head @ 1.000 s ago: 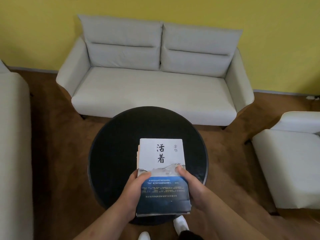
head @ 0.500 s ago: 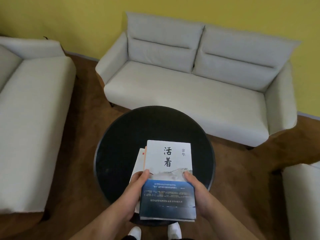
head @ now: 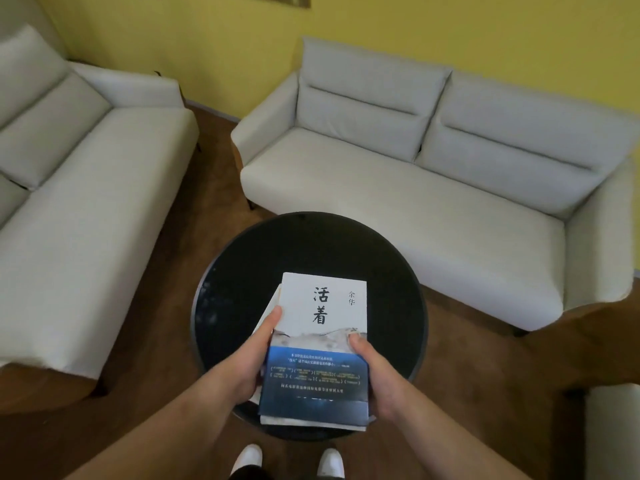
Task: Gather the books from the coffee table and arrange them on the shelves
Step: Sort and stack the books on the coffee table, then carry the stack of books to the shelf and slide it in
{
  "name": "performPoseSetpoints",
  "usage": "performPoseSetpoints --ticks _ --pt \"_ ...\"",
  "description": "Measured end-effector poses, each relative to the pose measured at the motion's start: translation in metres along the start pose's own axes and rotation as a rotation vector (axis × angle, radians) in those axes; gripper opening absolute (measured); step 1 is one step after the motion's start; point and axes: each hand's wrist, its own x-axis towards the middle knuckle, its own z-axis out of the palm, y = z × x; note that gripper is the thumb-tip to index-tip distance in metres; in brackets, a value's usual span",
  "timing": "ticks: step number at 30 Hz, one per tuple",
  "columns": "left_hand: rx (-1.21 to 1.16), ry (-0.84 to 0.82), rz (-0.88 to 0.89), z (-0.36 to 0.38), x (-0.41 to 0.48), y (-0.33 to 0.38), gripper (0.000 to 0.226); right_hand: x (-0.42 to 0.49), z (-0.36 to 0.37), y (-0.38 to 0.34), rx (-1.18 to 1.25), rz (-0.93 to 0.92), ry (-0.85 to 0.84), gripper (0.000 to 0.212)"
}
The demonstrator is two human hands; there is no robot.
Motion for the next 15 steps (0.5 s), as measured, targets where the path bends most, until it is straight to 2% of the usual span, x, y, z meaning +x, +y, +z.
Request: performPoseSetpoints --ticks 5,10,15 --pt "-0.022 -0.007 -0.042 0.006 -0.004 -0.01 0.088 -0.002 0.0 -0.003 -0.009 -0.006 0.003 0.072" --pt "-0.092 -0.051 -0.012 0.003 -0.019 -0.016 0.094 -0.015 -0.002 -0.001 0.086 -0.031 -0.08 0.064" --pt "-0.264 -0.095 0.015 -0.023 -0.043 -0.019 0.088 -0.028 0.036 -0.013 -0.034 -0.104 -0.131 0.074"
